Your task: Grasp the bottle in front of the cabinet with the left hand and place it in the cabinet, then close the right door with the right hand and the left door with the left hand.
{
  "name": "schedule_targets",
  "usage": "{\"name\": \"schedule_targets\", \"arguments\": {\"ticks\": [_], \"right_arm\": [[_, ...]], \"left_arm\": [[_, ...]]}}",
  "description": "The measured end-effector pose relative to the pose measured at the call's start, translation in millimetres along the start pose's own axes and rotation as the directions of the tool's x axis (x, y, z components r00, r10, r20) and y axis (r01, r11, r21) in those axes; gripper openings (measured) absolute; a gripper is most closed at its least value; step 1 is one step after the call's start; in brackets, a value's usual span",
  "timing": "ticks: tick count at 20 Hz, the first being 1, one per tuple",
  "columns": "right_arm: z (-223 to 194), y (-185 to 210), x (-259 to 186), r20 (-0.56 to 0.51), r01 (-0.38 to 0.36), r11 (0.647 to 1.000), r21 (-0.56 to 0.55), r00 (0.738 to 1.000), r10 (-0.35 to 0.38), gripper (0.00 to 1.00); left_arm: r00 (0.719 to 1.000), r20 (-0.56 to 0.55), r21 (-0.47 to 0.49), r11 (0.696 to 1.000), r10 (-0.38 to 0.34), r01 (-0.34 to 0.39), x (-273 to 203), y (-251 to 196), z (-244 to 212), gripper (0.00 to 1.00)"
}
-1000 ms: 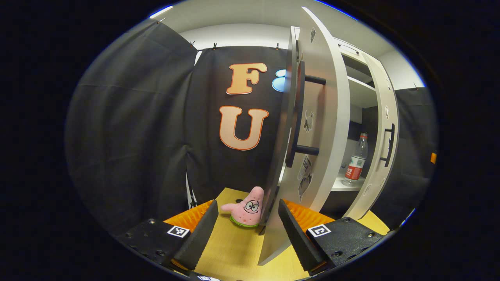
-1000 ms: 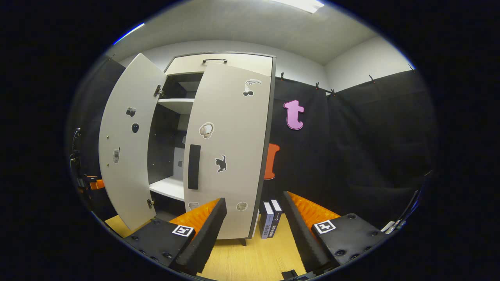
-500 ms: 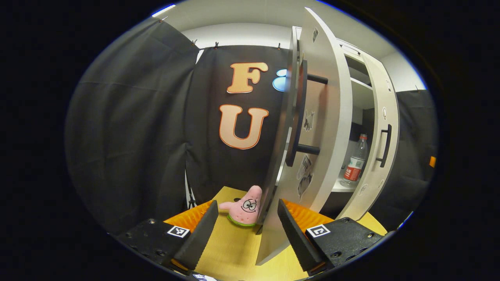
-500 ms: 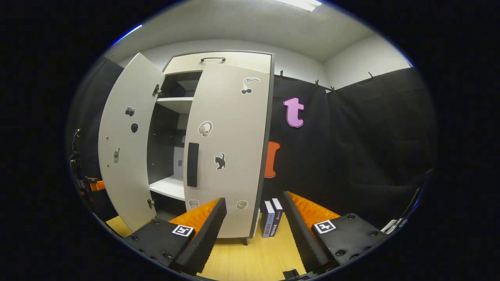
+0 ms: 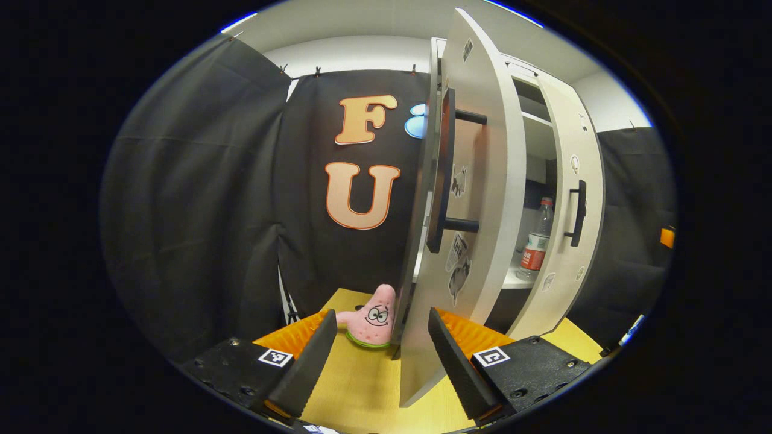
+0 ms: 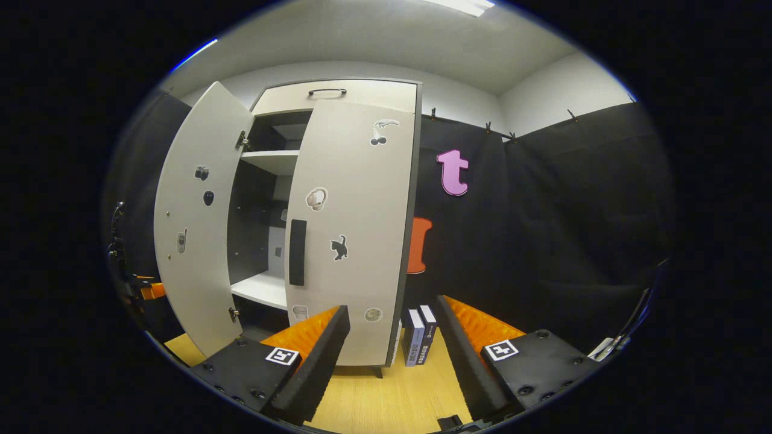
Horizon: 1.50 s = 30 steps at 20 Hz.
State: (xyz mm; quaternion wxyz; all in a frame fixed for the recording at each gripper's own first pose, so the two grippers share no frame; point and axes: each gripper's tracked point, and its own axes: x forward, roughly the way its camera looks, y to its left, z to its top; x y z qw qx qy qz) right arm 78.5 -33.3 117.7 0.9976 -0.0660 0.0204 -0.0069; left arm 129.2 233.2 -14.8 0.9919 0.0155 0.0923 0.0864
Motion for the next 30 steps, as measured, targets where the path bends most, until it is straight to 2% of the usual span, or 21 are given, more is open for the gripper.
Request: {"name": "schedule_targets", "arguments": {"ticks": [5, 7, 8, 10, 14, 15, 18, 19, 20, 24, 25, 30], "right_arm": [[-3, -13, -7, 0.0, 0.008, 1.0, 0.004, 1.0, -0.008, 0.95], [-3, -19, -6, 0.0, 0.012, 1.0, 0.01, 1.0, -0.012, 0.95], [-3, -22, -4, -0.001, 0.011, 1.0, 0.012, 1.0, -0.011, 0.95], [-2, -27, 2, 0.005, 0.004, 1.0, 0.016, 1.0, -0.004, 0.95], [-1, -31, 26, 0.02, -0.039, 0.999, 0.021, 0.999, 0.038, 0.95], [0, -30, 35, 0.019, -0.054, 0.998, 0.022, 0.998, 0.053, 0.95], [0, -27, 59, 0.002, -0.1, 0.995, 0.028, 0.995, 0.1, 0.96], [0, -25, 65, 0.001, -0.115, 0.993, 0.033, 0.993, 0.115, 0.96], [-1, -24, 71, 0.0, -0.132, 0.99, 0.04, 0.991, 0.132, 0.96], [-7, -18, 84, -0.01, -0.181, 0.983, 0.04, 0.983, 0.181, 0.96], [-7, -20, 86, -0.008, -0.184, 0.982, 0.037, 0.983, 0.185, 0.96], [-7, -33, 88, -0.001, -0.187, 0.982, 0.035, 0.982, 0.187, 0.96]], "left_arm": [[0.999, -0.005, 0.016, 0.999, -0.035, 0.035, 2, -22, -1, 0.94], [1.0, -0.006, 0.018, 0.999, -0.028, 0.028, 2, -25, -1, 0.94], [1.0, -0.007, 0.02, 1.0, -0.023, 0.023, 1, -26, -1, 0.91], [1.0, -0.005, 0.02, 1.0, -0.008, 0.008, -1, -24, -1, 0.94], [1.0, -0.002, 0.01, 1.0, 0.022, -0.022, -3, -25, -1, 0.94], [1.0, 0.0, 0.019, 0.999, 0.03, -0.03, -4, -26, -1, 0.91], [0.998, 0.006, 0.035, 0.997, 0.063, -0.063, -5, -25, 0, 0.94], [0.997, 0.01, 0.03, 0.997, 0.071, -0.071, -6, -24, 1, 0.9], [0.997, 0.011, 0.019, 0.997, 0.075, -0.075, -6, -25, 0, 0.94], [0.995, 0.016, -0.01, 0.995, 0.095, -0.095, -11, -27, -1, 0.94], [0.995, 0.017, -0.005, 0.995, 0.097, -0.097, -10, -28, 0, 0.91], [0.999, 0.018, 0.01, 0.999, 0.043, -0.043, -2, -59, -3, 0.94]]}}
